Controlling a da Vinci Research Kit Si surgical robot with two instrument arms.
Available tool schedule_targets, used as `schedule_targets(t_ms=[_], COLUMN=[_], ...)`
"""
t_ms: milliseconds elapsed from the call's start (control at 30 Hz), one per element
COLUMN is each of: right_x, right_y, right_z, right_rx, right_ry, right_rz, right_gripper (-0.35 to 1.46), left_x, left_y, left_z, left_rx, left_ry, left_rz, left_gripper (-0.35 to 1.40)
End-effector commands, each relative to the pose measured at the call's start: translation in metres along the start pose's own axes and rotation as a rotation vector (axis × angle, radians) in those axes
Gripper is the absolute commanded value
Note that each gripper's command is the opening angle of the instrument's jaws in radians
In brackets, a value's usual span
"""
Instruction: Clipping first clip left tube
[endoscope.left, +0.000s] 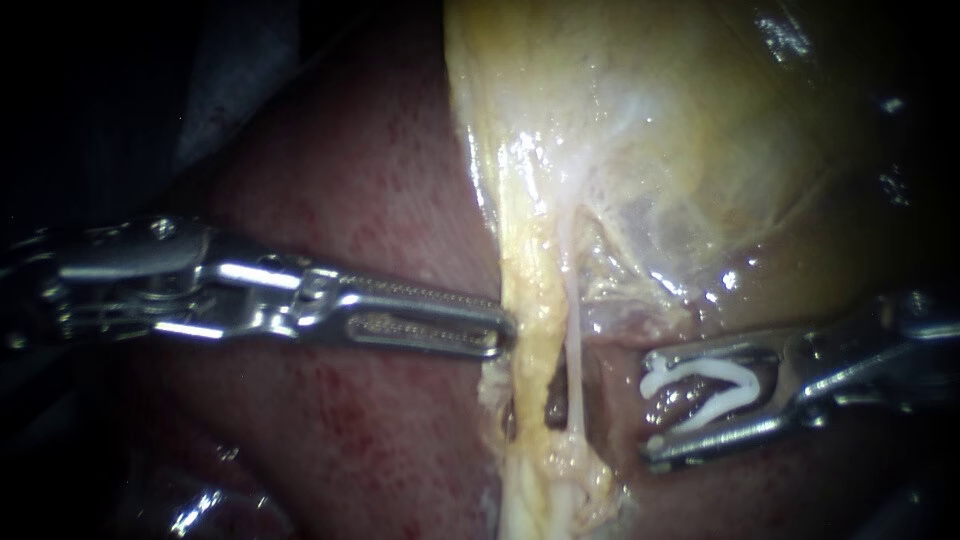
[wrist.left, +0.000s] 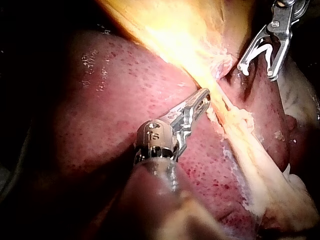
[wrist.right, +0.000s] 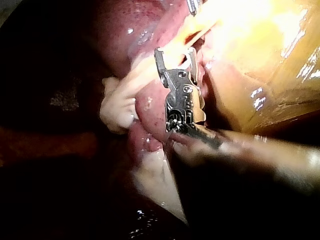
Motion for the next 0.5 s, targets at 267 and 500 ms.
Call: schedule_targets(t_ms=[267,500], right_x=[0.0002,0.0004], right_y=[-0.0001,-0.0006], right_z=[0.0003,0.0015], right_rx=[-0.001,-0.007], right_ry=[0.001,0.003], right_rz=[0.001,0.002], right_gripper=[0.5,0.5], left_x=[0.0,-0.0002], left_y=[-0.0005,-0.0016], left_z=[-0.0006,-0.0031], left_rx=[0.004,0.018], left_ry=[0.001,0.005], left_rz=[0.0,-0.003], left_gripper=[-0.35,-0.35])
